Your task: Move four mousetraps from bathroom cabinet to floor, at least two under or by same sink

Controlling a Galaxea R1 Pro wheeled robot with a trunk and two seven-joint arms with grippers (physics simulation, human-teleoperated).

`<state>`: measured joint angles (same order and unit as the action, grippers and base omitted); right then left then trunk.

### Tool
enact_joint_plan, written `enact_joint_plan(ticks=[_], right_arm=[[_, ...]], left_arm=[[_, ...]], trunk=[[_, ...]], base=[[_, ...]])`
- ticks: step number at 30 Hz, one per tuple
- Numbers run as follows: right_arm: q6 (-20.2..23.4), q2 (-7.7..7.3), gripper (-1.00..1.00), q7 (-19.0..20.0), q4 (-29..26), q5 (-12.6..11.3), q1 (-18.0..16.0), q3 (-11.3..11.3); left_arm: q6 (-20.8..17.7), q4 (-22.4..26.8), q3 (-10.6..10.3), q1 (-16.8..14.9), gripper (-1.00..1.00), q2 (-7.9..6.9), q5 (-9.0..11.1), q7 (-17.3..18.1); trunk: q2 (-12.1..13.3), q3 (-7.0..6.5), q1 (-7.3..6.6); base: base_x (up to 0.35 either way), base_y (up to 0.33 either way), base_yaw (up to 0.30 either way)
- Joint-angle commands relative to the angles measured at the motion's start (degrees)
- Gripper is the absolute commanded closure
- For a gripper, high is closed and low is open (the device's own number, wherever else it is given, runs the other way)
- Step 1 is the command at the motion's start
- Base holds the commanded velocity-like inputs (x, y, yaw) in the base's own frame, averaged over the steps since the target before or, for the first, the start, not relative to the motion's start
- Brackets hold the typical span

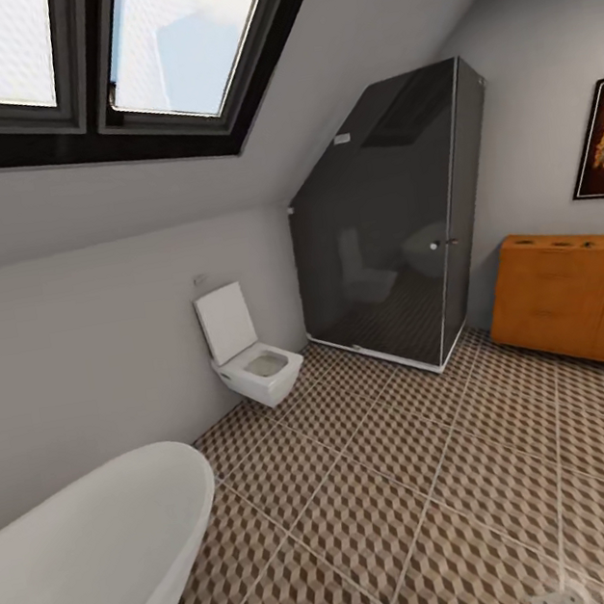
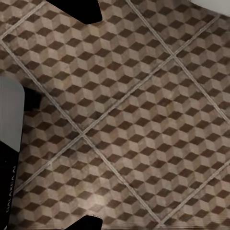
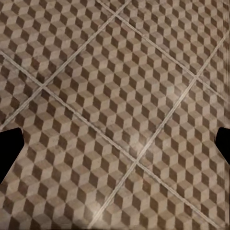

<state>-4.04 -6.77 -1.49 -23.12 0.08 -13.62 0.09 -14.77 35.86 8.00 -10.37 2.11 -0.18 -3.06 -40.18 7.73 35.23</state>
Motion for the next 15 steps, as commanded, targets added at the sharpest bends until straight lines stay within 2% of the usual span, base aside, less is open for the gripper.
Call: enact_joint_plan(ticks=[1, 15], right_arm=[[0.0, 0.00, -1.00, 0.0, 0.0, 0.0, 0.0, 0.0], [0.0, 0.00, -1.00, 0.0, 0.0, 0.0, 0.0, 0.0]], left_arm=[[0.0, 0.0, 0.0, 0.0, -1.00, 0.00, 0.0, 0.0], [0.0, 0.0, 0.0, 0.0, -1.00, 0.00, 0.0, 0.0]], trunk=[[0.4, -0.19, -0.23], [6.0, -2.70, -3.30]], base=[[0.000, 0.000, -0.277], [0.000, 0.000, -0.277]])
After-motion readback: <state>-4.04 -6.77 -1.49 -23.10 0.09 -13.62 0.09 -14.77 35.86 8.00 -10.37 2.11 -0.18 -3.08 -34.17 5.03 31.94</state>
